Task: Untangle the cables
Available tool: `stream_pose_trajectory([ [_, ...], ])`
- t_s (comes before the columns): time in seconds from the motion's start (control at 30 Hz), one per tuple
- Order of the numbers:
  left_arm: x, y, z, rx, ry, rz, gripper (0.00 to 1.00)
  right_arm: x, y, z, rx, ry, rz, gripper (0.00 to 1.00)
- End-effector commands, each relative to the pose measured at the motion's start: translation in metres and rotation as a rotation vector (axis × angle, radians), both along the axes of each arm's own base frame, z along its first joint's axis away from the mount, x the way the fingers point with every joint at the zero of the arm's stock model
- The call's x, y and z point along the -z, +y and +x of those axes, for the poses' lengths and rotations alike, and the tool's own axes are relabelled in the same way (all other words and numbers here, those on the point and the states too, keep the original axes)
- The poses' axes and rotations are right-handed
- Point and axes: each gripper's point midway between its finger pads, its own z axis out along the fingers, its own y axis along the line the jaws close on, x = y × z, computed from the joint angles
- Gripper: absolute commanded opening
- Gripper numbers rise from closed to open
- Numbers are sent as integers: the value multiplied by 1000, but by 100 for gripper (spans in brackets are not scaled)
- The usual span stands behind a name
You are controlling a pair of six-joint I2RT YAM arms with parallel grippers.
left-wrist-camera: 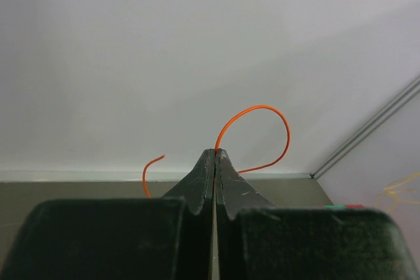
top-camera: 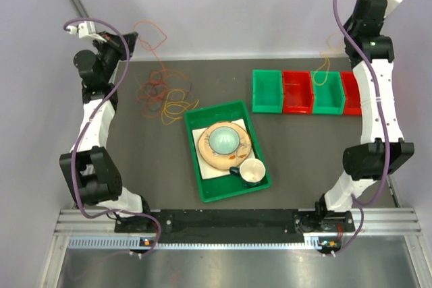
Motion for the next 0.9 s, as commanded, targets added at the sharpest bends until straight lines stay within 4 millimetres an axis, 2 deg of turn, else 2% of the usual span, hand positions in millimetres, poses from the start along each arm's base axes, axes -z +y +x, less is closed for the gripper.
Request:
stream_pose_trajectory([
  [0.0, -20, -10, -17, 33, -66, 30, 0, -50, -17, -20, 71, -99, -63, 0],
  [0.13, -19, -15, -18, 54, -62, 38, 0, -54, -46, -25, 162, -91, -110, 0],
  [0.27, -13, -19, -18, 87, -40, 40, 0, -46, -74, -24, 260, -41, -196, 0],
  [0.53, 2, -30, -12, 138, 5, 43, 0, -28, -112, -23, 407, 61, -346, 0],
  [0.57, 9, -31, -10, 144, 37, 43, 0, -30, -115, -22, 421, 63, -370, 0],
  [0.77, 11, -33, -10, 146, 52, 53, 0, 1, -133, -20, 425, 94, -329, 0],
  [0.87, 12, -37, -11, 155, 69, 55, 0, 35, -142, -17, 422, 138, -306, 0],
])
